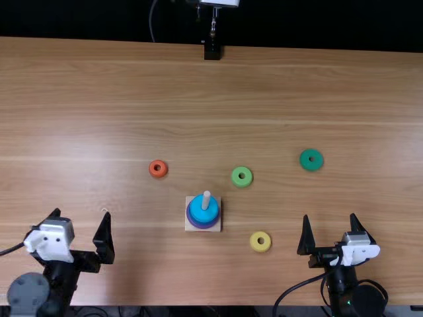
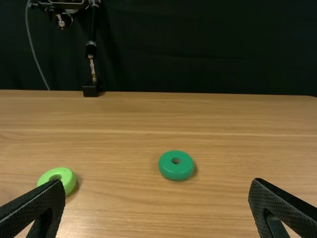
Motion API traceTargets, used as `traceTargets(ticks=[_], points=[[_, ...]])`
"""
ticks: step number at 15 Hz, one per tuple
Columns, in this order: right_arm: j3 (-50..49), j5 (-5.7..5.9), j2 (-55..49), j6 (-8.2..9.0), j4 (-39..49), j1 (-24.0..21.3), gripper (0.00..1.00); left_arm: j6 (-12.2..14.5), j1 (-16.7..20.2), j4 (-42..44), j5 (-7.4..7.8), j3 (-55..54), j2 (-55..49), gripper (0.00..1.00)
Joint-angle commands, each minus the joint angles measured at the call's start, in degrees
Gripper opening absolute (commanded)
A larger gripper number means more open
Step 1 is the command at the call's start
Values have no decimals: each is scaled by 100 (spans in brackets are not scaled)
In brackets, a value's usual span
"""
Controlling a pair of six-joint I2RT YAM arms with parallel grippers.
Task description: Build the Hanoi tower: stack the rings onto the peg from bottom to top in this color order: purple, dark blue, light blue, dark green, light green, yellow, orange.
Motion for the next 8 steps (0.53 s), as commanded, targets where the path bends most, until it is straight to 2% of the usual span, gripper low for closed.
traceTargets(ticks=[1, 5, 7, 8], points=[[-75, -5, -69, 16, 9, -46, 100, 361, -57, 19, -5, -522, -550, 100], [-75, -5, -69, 16, 9, -46, 100, 382, -57, 894, 5, -1911, -1306, 100], [-75, -5, -69, 16, 20, -46, 100, 403, -101, 968, -16, -2183, -1367, 100], [-75, -5, -69, 16, 9, -46, 100, 403, -109, 978, -100, -2227, -1367, 100]])
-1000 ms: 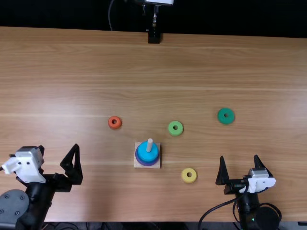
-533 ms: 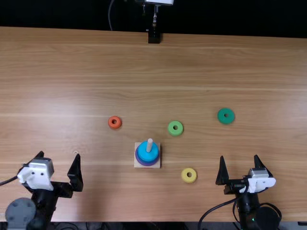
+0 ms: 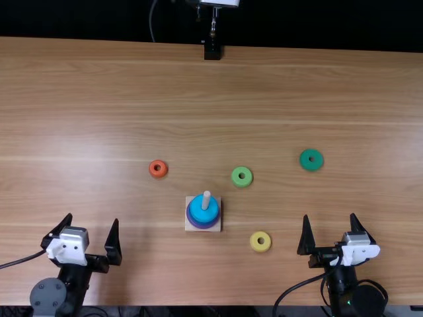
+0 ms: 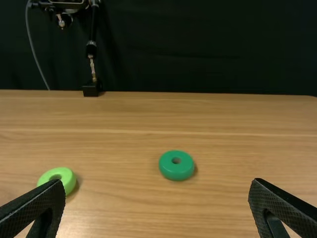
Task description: Build the Hanoi tower: stack the rings onto the peg from bottom to top in this color order: purple, dark blue, light blue, dark green, light green, yellow, orange.
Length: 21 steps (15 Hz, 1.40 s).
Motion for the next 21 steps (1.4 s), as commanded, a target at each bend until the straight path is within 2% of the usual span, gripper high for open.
traceTargets(ticks=[1, 2, 3, 6, 7, 21], points=[[-73, -5, -69, 18, 11, -46, 100, 84, -6, -75, -250, -284, -71, 100], [-73, -5, -69, 18, 11, -46, 100, 84, 20, -75, -461, -284, -71, 100], [-73, -5, -69, 18, 11, -46, 100, 74, 20, -75, -588, -293, -71, 100], [-73, -5, -69, 18, 11, -46, 100, 74, 2, -75, -556, -398, -71, 100], [-73, -5, -69, 18, 11, -46, 100, 74, -6, -75, -598, -398, -71, 100], [-73, -5, -69, 18, 11, -46, 100, 74, -6, -75, -598, -398, -71, 100]])
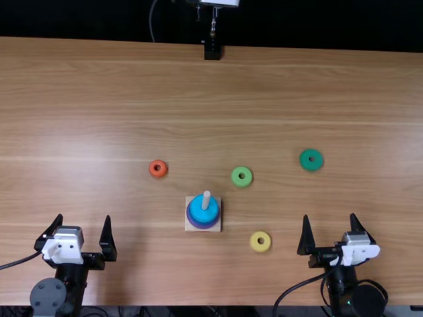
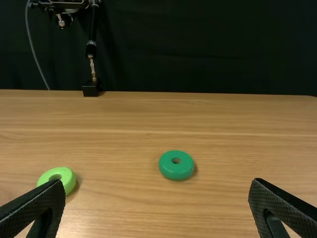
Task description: Build the Hanoi tower: stack the rings onto the peg from bottom to top in this color order: purple, dark blue, light blue, dark green, light green, yellow, orange.
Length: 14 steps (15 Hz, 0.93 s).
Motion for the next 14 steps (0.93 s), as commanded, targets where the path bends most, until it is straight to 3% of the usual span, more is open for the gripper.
traceTargets(ticks=[1, 9, 12, 14], points=[[-73, -3, -69, 14, 9, -57, 100, 36, -6, -130, -47, -361, -71, 100], [121, 29, -69, 24, 20, -57, 100, 36, -6, -130, -47, -361, -71, 100], [1439, 50, -69, 67, -149, -48, 100, 36, -6, -141, -47, -361, -71, 100], [2063, 50, 766, 45, -233, -22, 100, 36, -6, -130, -47, -361, -71, 100]])
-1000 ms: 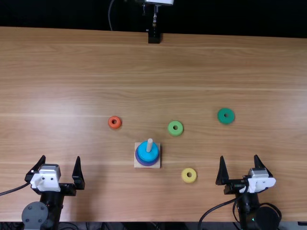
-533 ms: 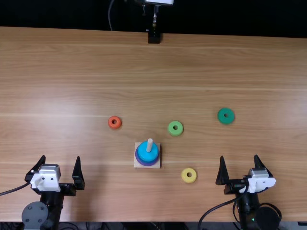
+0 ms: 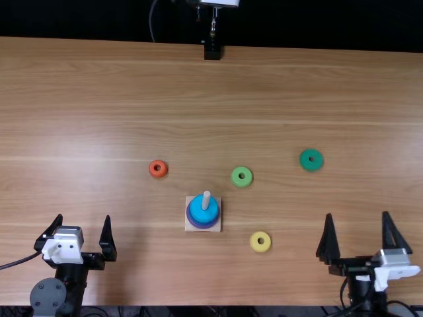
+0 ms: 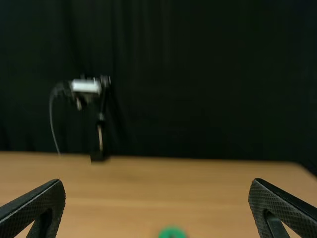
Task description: Build the Hanoi tower: stack the rings onto the peg from bottom to top in this color order: purple, dark blue, light blue, dark green, light green, yellow, orange.
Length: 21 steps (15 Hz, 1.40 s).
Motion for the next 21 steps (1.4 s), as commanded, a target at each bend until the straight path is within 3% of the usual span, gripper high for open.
traceTargets(ticks=[1, 10, 15, 21], points=[[294, 46, 705, 24, -53, -28, 100, 39, -6, -130, -41, -361, -71, 100], [2271, 35, 4889, 3, 0, -64, 100, 39, -6, -130, -41, -361, -71, 100], [3783, 14, 7332, -8, -717, -354, 100, 39, -6, -130, -41, -361, -71, 100], [4267, 3, 8844, -29, -1487, -345, 100, 39, -6, -130, -41, -361, -71, 100]])
